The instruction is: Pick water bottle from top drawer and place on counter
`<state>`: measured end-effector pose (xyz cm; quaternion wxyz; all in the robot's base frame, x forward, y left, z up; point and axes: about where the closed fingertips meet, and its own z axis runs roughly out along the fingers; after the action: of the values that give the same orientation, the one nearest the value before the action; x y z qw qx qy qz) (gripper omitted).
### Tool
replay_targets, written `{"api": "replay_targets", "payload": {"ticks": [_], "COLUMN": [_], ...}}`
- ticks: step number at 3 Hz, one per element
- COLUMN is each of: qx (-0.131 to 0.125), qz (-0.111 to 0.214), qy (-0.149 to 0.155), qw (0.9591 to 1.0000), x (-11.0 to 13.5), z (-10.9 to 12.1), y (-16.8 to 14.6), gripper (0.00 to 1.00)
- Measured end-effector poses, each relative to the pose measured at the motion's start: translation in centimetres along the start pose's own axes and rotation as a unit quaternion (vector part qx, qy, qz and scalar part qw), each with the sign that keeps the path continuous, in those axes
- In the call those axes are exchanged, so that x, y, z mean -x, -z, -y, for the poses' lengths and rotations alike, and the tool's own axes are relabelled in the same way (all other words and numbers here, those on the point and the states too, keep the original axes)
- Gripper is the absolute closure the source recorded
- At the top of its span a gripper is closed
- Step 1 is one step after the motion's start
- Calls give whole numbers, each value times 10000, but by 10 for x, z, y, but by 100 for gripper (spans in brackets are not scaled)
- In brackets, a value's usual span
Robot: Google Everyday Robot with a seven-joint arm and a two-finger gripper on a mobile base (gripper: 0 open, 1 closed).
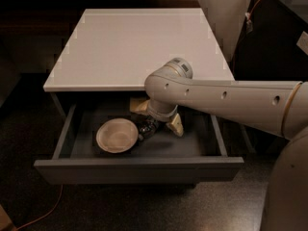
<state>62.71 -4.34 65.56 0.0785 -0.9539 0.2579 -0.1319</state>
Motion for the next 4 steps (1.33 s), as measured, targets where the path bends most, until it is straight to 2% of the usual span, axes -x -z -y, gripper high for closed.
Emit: {"api": "replay_targets", "payload": {"ticks": [1, 3, 4], "qx": [50, 152, 202], "qz": [-52, -29, -48], "qy": [24, -83, -198], "qw": [10000, 9998, 9996], "x": [-5, -7, -7], "z": [3, 0, -8], "y": [-16, -28, -22], "gripper": [2, 49, 72]}}
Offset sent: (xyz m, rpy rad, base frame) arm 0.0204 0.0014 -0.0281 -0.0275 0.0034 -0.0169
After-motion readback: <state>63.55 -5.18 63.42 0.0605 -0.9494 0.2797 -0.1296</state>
